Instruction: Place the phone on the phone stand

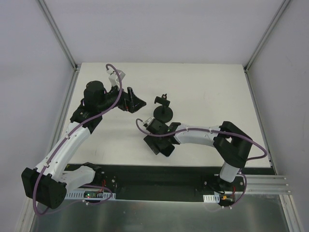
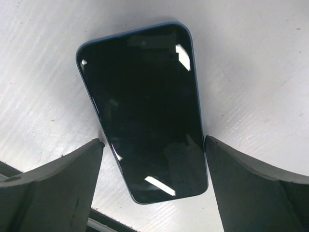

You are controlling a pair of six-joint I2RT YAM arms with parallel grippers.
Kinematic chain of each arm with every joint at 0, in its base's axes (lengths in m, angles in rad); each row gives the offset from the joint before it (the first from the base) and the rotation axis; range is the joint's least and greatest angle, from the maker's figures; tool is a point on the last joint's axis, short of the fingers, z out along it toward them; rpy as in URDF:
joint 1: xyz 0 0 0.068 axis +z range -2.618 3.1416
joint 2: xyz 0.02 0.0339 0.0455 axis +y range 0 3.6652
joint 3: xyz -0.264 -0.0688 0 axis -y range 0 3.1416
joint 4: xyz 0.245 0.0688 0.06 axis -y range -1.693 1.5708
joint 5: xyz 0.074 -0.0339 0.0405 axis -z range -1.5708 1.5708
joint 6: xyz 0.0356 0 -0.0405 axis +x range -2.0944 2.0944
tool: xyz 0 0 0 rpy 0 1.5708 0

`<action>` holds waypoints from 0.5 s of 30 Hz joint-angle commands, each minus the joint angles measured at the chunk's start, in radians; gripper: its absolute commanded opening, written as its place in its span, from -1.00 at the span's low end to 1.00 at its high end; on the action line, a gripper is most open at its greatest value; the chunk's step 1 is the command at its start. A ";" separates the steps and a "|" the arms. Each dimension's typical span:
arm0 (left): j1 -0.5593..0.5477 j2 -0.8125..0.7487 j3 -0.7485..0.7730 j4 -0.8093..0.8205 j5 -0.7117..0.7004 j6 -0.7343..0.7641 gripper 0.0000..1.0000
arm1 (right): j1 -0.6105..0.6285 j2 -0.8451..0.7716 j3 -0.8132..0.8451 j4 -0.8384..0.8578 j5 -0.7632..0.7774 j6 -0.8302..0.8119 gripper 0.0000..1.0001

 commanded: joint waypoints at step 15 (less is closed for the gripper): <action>-0.002 -0.026 0.000 -0.025 -0.148 0.015 0.74 | 0.032 -0.048 -0.072 0.053 0.112 0.038 -0.58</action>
